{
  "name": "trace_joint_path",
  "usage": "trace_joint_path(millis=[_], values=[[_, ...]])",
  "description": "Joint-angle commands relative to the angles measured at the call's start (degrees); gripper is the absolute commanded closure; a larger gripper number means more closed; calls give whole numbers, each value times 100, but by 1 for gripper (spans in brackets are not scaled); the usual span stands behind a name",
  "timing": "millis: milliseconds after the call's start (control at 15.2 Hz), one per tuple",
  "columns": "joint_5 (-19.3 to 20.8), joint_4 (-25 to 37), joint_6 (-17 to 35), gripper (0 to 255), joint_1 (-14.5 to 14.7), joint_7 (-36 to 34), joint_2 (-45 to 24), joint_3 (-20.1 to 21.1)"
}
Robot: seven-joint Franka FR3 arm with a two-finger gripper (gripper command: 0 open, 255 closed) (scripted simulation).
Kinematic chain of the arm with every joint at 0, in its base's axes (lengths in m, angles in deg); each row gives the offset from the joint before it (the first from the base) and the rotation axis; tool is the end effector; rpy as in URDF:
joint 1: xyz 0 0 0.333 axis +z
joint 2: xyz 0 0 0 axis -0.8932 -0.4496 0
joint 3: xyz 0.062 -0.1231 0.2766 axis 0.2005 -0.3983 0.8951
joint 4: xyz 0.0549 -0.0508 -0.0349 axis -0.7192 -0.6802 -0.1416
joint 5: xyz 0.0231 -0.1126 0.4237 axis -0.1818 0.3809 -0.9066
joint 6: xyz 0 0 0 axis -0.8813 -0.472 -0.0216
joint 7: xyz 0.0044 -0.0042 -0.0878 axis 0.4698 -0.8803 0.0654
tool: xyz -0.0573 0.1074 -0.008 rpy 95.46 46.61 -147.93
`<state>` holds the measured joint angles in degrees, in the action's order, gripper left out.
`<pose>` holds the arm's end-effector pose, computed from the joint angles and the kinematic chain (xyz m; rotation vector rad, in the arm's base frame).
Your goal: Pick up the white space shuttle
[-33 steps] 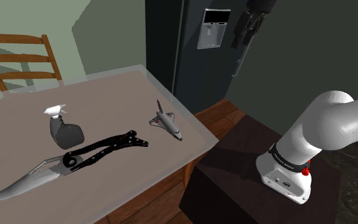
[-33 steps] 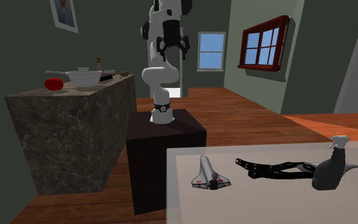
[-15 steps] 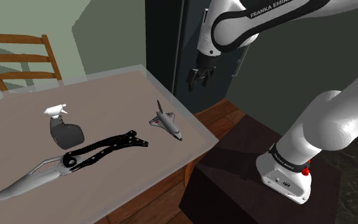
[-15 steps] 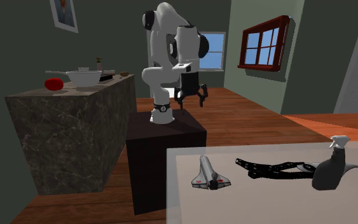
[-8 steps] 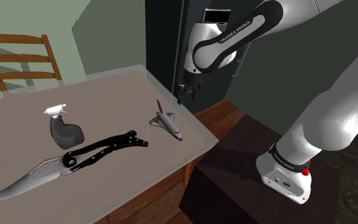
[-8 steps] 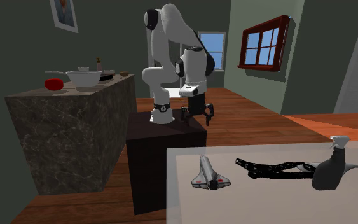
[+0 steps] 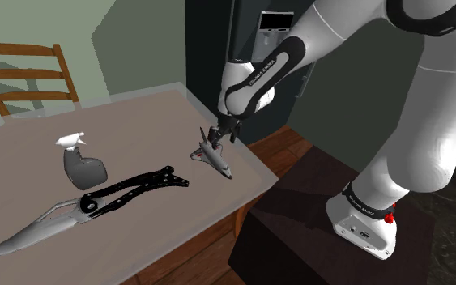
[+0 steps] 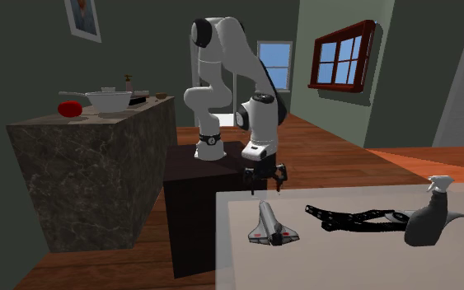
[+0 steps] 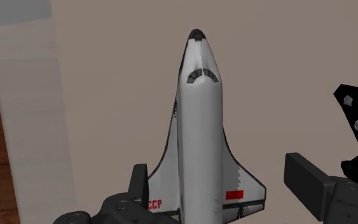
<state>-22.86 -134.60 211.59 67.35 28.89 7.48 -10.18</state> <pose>0.5256 0.1192 0.1336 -3.0414 0.2405 0.0791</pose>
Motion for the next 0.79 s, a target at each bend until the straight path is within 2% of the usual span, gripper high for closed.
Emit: trace_joint_path(millis=[0,594,726], values=[[41,283,127,0,63,-108,-444,-33],[85,609,641,0,143,-139,-1306,-95],[85,608,641,0,143,-139,-1306,-95]])
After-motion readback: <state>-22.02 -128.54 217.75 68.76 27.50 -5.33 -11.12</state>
